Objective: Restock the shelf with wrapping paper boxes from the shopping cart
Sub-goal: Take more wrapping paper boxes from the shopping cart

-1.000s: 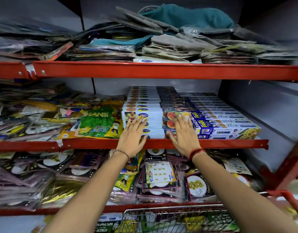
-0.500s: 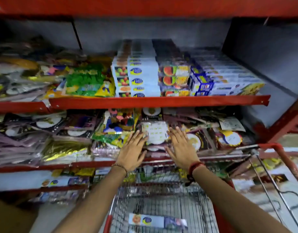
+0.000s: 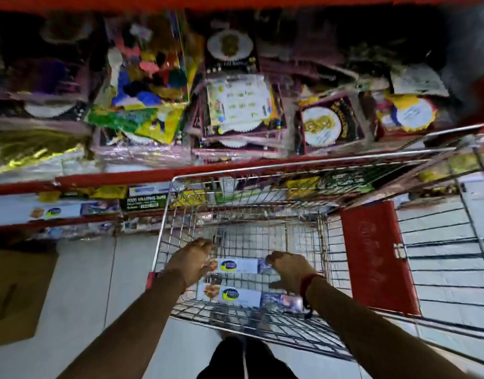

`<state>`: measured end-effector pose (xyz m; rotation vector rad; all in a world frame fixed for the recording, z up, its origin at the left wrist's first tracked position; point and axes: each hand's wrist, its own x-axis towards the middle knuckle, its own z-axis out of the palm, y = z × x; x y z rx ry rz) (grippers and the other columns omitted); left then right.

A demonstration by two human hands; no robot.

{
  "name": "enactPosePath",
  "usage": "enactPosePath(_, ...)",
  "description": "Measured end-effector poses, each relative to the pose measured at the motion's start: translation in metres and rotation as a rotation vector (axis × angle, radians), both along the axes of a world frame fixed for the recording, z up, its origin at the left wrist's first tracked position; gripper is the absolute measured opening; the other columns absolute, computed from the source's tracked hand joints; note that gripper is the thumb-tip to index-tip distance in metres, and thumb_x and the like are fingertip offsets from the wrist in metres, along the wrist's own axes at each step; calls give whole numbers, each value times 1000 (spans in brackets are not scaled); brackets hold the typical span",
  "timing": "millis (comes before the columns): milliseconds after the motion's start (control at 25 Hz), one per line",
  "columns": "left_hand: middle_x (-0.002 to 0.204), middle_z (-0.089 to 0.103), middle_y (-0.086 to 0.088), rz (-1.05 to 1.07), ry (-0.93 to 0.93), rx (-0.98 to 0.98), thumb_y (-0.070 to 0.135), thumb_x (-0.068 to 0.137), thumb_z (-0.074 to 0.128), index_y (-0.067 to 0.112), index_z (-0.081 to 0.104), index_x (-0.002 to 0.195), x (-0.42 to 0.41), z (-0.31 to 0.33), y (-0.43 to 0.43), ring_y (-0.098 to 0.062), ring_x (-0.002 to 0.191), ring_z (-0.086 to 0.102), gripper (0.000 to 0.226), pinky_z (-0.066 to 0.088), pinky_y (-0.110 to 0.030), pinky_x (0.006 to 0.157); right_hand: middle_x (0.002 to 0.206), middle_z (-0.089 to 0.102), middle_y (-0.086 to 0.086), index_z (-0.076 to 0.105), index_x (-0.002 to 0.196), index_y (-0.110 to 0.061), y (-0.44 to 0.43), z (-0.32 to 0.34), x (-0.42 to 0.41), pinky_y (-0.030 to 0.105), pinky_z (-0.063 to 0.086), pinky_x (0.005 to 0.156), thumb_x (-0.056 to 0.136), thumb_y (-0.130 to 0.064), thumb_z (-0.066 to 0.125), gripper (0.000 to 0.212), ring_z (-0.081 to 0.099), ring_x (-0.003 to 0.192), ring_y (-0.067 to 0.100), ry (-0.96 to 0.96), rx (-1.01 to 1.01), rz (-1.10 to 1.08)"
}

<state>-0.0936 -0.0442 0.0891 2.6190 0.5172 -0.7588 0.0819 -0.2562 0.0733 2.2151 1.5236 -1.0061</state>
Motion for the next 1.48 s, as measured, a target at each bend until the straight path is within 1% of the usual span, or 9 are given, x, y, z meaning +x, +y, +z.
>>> enactPosePath(120,160,32,-4,-36,82,0,31,96,58,18,29,153,3,-38,-2,-22,147,31,65,33,-30,116,92,74,4,73,99,-18,-10,-53,-18,29,58,63,54,-63,83,64,72,80,22,22,-98,90)
enactPosePath(160,159,34,-4,-68,99,20,31,95,60,18,31,152,5,-48,-3,-24,146,34,65,34,-31,115,90,75,4,73,96,-17,-12,-62,-23,28,56,62,57,-57,83,56,72,79,22,-7,-99,130)
enactPosePath(280,156,37,-5,-142,186,58,19,99,52,17,30,153,13,-80,-4,-27,141,40,58,39,-36,112,121,65,13,59,121,-11,-17,-98,-35,43,53,87,86,-34,65,43,64,110,34,89,-68,134)
enactPosePath(400,148,47,-7,-167,220,91,7,97,48,17,31,151,16,-95,-8,-30,132,50,58,49,-42,102,122,62,12,53,125,-12,-19,-108,-41,45,52,85,86,-32,65,45,64,109,35,76,-80,90)
enactPosePath(560,132,60,-6,-168,194,85,4,92,49,17,44,141,17,-100,-5,-30,115,63,51,54,-40,90,119,64,12,53,123,-13,-20,-110,-37,42,53,82,85,-36,65,46,66,104,35,45,-66,76)
enactPosePath(760,134,56,-4,-82,142,25,10,87,62,17,51,135,15,-91,1,-26,117,59,50,53,-37,93,116,67,10,56,118,-13,-23,-101,-22,42,55,81,85,-11,59,33,67,104,34,-44,-61,-17)
enactPosePath(1040,131,50,-2,-32,38,78,5,81,64,18,56,132,24,-44,11,-25,117,58,53,60,-36,86,107,69,5,58,109,-18,-33,-42,3,36,55,73,86,-16,61,23,67,97,27,-105,17,-83)
enactPosePath(1280,157,35,2,13,0,171,11,83,67,20,65,122,35,41,16,-21,128,56,40,57,-34,92,96,70,0,62,99,-22,-26,55,21,30,48,65,82,-22,62,17,69,89,24,-235,77,-104)
enactPosePath(1480,141,50,-7,-40,-13,268,28,79,75,16,58,131,43,127,26,-27,114,63,56,59,-36,86,104,72,0,63,111,-28,-10,143,39,30,46,64,77,-42,69,38,69,94,24,-348,210,-86)
